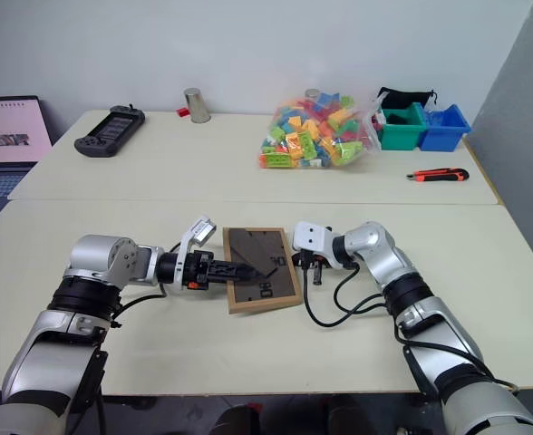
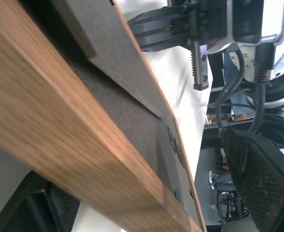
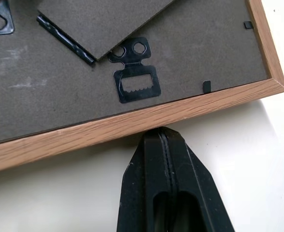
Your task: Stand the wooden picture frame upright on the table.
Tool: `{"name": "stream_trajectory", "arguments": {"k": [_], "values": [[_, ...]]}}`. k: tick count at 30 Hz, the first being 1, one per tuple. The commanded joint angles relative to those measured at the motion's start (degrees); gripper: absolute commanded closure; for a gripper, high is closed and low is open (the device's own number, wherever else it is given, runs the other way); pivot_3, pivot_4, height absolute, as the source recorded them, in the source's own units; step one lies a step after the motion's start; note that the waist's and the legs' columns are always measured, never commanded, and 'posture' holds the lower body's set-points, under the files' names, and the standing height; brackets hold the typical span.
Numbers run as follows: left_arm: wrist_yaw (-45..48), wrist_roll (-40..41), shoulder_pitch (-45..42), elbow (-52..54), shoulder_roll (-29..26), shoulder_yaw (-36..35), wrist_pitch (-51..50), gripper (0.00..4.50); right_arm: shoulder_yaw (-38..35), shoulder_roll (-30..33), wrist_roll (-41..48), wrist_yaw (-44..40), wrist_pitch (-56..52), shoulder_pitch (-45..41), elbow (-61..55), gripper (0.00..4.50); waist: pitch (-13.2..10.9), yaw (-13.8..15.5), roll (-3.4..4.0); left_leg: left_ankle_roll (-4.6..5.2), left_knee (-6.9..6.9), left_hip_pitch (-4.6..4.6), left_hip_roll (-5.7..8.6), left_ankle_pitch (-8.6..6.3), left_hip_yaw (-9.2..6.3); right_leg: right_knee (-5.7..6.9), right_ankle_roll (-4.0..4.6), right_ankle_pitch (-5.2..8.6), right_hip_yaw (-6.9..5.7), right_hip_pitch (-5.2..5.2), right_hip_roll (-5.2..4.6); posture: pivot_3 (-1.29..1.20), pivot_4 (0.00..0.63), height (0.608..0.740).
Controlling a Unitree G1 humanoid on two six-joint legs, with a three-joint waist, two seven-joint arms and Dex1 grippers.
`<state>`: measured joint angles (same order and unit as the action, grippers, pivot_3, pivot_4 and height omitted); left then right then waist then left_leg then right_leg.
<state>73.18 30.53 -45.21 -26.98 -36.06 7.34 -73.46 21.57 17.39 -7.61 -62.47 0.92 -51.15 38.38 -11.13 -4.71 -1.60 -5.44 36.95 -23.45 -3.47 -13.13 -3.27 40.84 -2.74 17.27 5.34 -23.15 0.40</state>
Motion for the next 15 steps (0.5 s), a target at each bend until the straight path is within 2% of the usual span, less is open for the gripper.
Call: {"name": "stream_trajectory", "arguments": {"k": [1, 8, 12, 15], "values": [[0.0, 1.8, -0.1, 2.2, -0.8, -1.6, -0.1, 0.52, -1.1, 0.0, 0.6, 0.1, 0.5, -0.7, -0.4, 4.5, 0.0, 0.0, 0.0, 0.0, 0.0, 0.0, 0.0, 0.0, 0.0, 0.0, 0.0, 0.0, 0.0, 0.0, 0.0, 0.0, 0.15, 0.74], [-0.3, 2.6, 0.9, 3.7, -1.1, -2.0, 0.1, 2.11, -1.1, -0.1, 0.6, 0.2, 0.6, -0.8, -0.2, 4.5, 0.0, -0.1, 0.0, 0.0, 0.0, 0.0, 0.0, 0.0, 0.0, 0.0, 0.0, 0.0, 0.0, 0.0, 0.0, 0.0, 0.15, 0.74], [-0.6, 2.6, 1.1, 3.8, -1.0, -2.2, 0.2, 2.86, -1.2, -0.1, 0.7, 0.3, 0.4, -0.9, -0.2, 4.5, 0.0, -0.1, 0.0, 0.0, 0.0, 0.0, 0.0, 0.0, 0.0, 0.0, 0.01, 0.0, 0.0, 0.0, 0.0, 0.0, 0.15, 0.74], [-1.1, 3.0, 1.3, 3.8, -0.7, -2.5, 0.3, 3.19, -1.4, 0.0, 0.9, 0.1, 0.2, -0.8, -0.4, 4.5, 0.0, -0.1, 0.0, 0.0, 0.0, 0.0, 0.0, 0.0, 0.0, 0.0, 0.01, 0.0, 0.0, 0.0, 0.0, 0.0, 0.15, 0.74]]}}
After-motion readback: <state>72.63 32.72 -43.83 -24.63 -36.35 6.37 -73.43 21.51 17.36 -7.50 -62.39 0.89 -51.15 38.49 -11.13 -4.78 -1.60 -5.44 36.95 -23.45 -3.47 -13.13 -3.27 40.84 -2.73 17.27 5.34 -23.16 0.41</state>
